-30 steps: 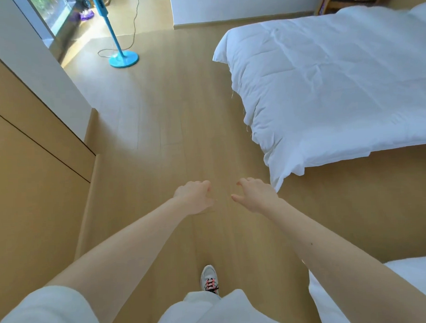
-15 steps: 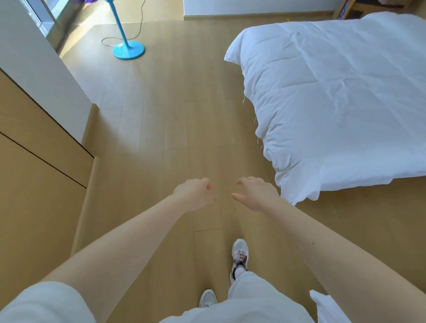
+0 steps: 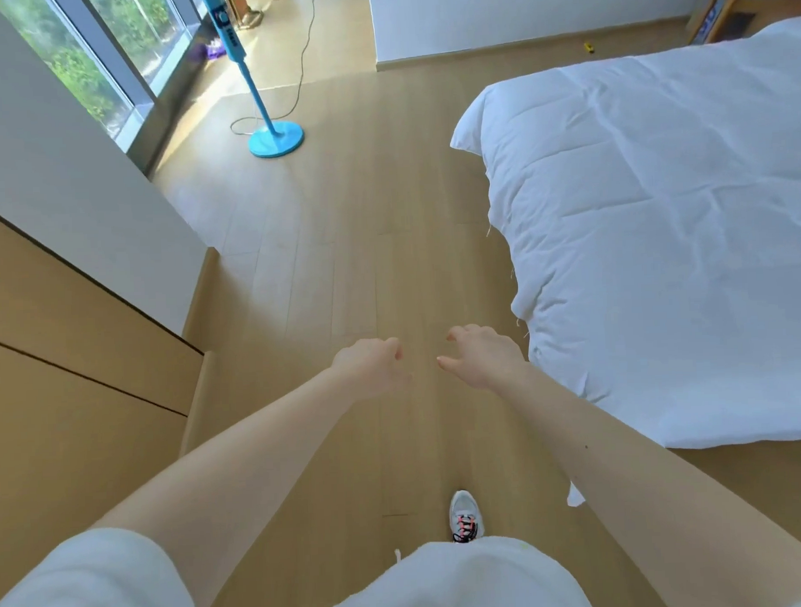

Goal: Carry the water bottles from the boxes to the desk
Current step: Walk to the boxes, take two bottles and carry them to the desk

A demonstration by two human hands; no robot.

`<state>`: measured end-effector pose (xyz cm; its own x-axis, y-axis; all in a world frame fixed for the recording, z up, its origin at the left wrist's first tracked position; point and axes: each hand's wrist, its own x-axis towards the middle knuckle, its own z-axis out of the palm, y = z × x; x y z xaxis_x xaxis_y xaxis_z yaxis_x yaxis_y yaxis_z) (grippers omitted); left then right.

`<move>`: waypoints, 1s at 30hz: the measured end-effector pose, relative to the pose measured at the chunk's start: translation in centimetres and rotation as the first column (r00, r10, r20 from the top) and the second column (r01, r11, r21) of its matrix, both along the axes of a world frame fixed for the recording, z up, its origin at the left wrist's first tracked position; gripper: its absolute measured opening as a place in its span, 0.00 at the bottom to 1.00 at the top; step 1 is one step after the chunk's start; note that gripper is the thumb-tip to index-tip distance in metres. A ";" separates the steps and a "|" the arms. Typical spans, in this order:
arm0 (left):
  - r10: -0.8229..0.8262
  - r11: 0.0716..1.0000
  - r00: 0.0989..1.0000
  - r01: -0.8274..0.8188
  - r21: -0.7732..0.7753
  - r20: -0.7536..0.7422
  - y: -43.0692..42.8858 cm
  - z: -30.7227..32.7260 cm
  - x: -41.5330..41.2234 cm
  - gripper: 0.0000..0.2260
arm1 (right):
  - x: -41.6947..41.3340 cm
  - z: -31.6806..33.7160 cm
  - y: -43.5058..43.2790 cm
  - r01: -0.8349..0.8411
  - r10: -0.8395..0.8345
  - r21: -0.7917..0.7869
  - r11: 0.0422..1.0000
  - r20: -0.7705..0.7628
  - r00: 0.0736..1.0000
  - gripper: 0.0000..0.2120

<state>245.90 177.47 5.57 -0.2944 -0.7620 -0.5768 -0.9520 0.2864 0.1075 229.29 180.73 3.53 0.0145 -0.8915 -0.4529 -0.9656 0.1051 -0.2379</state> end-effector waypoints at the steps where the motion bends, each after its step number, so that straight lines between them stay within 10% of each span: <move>1: 0.004 1.000 1.000 -0.004 0.000 0.006 -1.1 0.0 -0.7 0.22 | -0.6 -0.1 -1.1 -0.003 0.003 0.001 1.000 0.003 1.000 0.26; 30: 0.042 0.999 0.995 -0.041 0.013 -0.093 -36.7 -2.1 2.3 0.21 | 1.8 -0.1 -35.8 -0.036 0.043 0.070 0.997 -0.104 0.994 0.26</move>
<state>248.17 140.74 3.50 -0.3154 -0.7686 -0.5566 -0.9488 0.2451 0.1991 231.12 144.93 3.41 -0.0016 -0.8583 -0.5131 -0.9886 0.0787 -0.1286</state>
